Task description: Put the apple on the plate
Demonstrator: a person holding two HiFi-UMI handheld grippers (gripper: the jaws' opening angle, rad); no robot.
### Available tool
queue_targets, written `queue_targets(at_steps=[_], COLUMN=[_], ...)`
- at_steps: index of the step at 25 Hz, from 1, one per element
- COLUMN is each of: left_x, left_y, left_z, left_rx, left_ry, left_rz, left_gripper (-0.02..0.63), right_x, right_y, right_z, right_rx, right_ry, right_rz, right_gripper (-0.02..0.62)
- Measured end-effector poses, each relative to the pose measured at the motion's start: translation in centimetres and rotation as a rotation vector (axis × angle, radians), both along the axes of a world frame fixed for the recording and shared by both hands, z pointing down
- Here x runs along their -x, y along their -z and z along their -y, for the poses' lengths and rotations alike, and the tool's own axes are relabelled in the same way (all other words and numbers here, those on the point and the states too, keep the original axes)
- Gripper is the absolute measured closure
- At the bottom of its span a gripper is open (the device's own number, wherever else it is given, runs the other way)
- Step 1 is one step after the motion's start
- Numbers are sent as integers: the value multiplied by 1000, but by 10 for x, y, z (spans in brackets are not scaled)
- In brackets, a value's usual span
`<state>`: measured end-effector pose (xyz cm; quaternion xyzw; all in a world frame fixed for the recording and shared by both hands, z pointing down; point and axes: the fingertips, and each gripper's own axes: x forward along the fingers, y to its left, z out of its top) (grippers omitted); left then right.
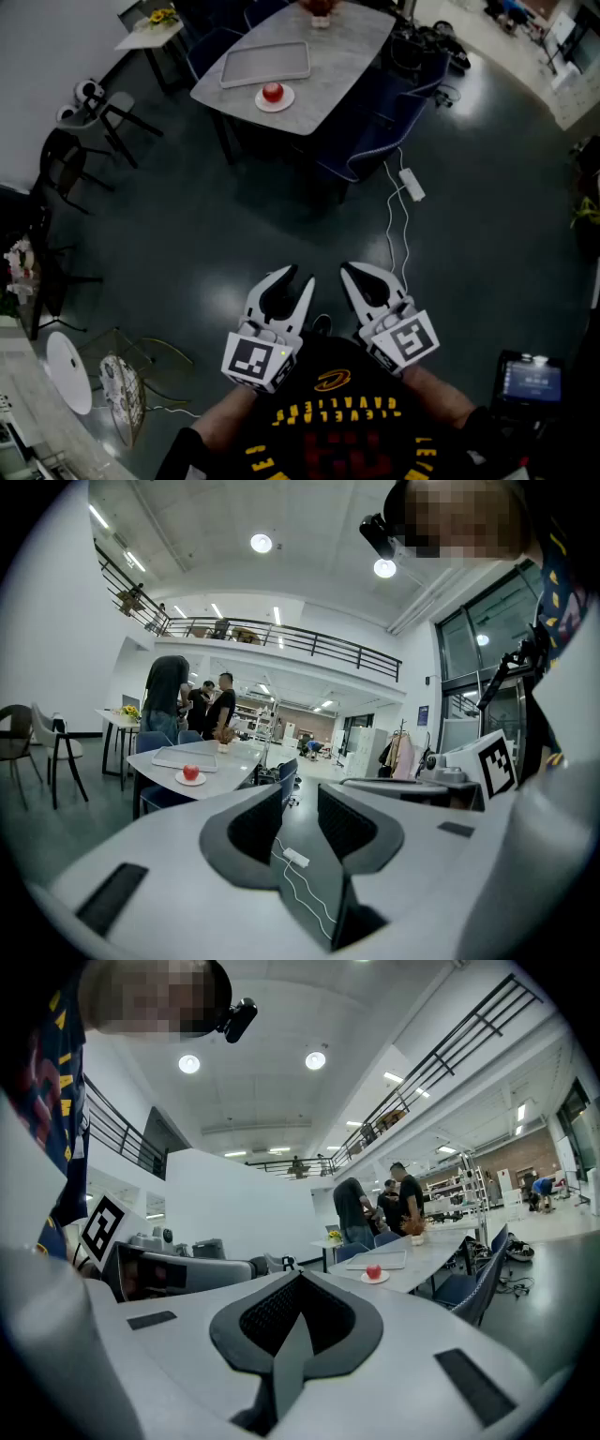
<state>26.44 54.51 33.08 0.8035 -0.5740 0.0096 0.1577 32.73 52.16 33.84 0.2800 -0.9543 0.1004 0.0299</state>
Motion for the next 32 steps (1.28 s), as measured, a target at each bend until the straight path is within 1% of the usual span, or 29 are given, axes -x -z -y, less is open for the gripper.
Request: queue_targets(at_steps=[6,11,19,23,26,32], left_x=[-1,5,26,42,57,112], left_y=[-6,-9,-8,-14,-21,-24], left_z=[0,0,13,26,37,81], left_rx=[10,16,29,52,45,45], left_ry=[6,13,31,36,30,35], left_rz=[10,7,0,-9,-20,-50], left_gripper=[485,483,485,483,483,483], right_x=[-1,5,22,42,61,114], right_y=[-10,-5,-9,-15,-20,-24], right_z=[-1,1,16,29,39,79], right_rx=[24,24,64,80,83,96], right_ry=[-1,3,4,19,34,48], right_rz=[4,58,51,43,36,4], right_gripper=[589,588,588,588,588,588])
